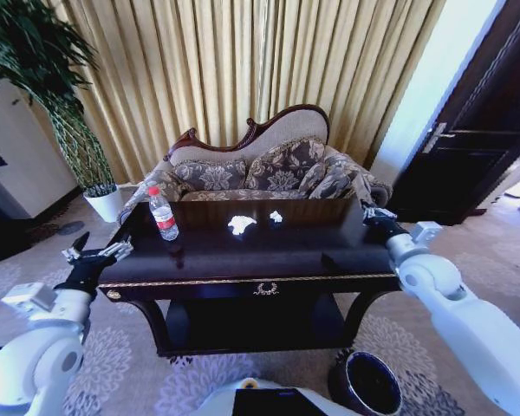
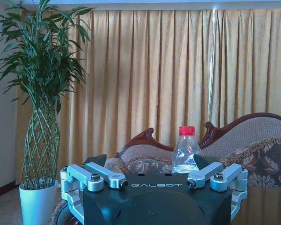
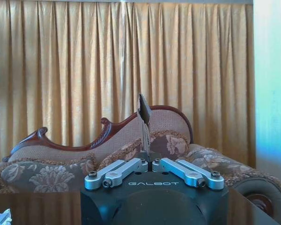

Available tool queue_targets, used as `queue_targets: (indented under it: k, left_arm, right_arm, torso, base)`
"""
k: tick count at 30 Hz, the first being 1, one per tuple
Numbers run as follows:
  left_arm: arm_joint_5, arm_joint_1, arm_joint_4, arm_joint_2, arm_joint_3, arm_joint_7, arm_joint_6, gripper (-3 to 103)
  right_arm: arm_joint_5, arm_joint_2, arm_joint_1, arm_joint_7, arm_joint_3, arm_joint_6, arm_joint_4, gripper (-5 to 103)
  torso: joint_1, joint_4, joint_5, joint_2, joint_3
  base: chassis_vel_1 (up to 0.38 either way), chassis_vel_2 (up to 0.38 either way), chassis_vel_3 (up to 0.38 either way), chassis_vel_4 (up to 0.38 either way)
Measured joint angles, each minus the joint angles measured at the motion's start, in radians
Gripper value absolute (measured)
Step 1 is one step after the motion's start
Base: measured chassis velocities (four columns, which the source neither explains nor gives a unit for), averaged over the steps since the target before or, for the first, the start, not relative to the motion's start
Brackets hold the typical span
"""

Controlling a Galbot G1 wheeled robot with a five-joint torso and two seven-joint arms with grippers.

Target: Move to the front of the table and place the trash on the table into the trash bin.

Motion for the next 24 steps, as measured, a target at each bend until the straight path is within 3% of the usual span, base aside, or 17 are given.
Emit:
queue_targets:
  k: [8,24]
  left_arm:
    - [-0.016,-0.018,0.026,0.014,0.001,0.003,-0.001,100]
    - [-0.016,-0.02,0.034,0.015,0.006,0.019,-0.004,100]
  right_arm:
    - [-0.097,0.052,-0.084,0.007,0.061,-0.014,0.048,0]
    - [-0.078,0.063,-0.115,0.033,0.083,-0.041,0.076,0]
  torso:
    - [0.0,-0.0003,0.0,0.0,0.0]
    - [0.0,-0.0003,0.0,0.0,0.0]
  base:
    - [0.0,0.0,0.0,0.0]
    - [0.0,0.0,0.0,0.0]
